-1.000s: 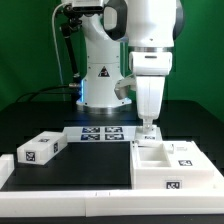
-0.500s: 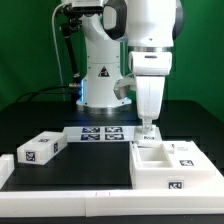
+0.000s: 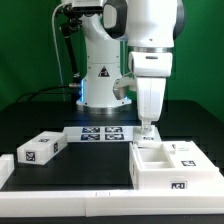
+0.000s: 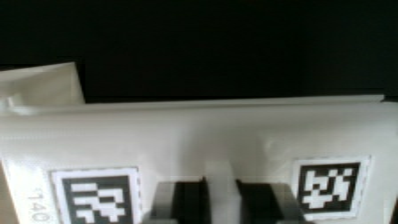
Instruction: Assemble cabinet
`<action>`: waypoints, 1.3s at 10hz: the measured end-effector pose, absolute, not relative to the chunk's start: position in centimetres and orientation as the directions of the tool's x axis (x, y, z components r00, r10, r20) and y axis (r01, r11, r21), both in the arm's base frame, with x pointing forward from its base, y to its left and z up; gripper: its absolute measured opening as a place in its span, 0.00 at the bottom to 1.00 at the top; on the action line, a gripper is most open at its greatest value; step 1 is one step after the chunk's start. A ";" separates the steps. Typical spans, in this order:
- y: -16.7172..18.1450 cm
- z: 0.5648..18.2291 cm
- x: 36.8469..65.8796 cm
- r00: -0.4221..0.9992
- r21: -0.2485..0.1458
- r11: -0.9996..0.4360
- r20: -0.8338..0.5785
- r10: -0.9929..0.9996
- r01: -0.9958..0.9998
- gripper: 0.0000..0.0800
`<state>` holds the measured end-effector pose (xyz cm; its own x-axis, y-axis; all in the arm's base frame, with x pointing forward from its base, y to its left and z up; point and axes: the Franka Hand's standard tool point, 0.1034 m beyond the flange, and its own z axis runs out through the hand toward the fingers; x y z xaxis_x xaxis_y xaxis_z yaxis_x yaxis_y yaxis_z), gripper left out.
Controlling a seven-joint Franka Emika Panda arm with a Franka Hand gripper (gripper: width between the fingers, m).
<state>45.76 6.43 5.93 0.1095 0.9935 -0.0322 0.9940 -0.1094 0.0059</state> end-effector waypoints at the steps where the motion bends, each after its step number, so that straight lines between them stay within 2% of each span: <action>1: 6.4 5.9 45.7 0.093 0.002 -0.093 -0.034 0.995 0.996 0.09; 4: 5.9 5.7 45.6 -0.009 -0.011 0.009 -0.036 0.999 1.000 0.09; 9: 5.9 5.8 45.7 0.003 -0.008 -0.004 -0.035 0.999 1.000 0.09; 13: 6.0 6.6 47.3 0.012 -0.011 -0.013 -0.051 0.999 1.000 0.09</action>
Offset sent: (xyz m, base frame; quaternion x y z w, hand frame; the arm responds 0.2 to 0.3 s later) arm 0.0114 0.0016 -0.0001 -0.0008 0.0259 -0.1109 0.9935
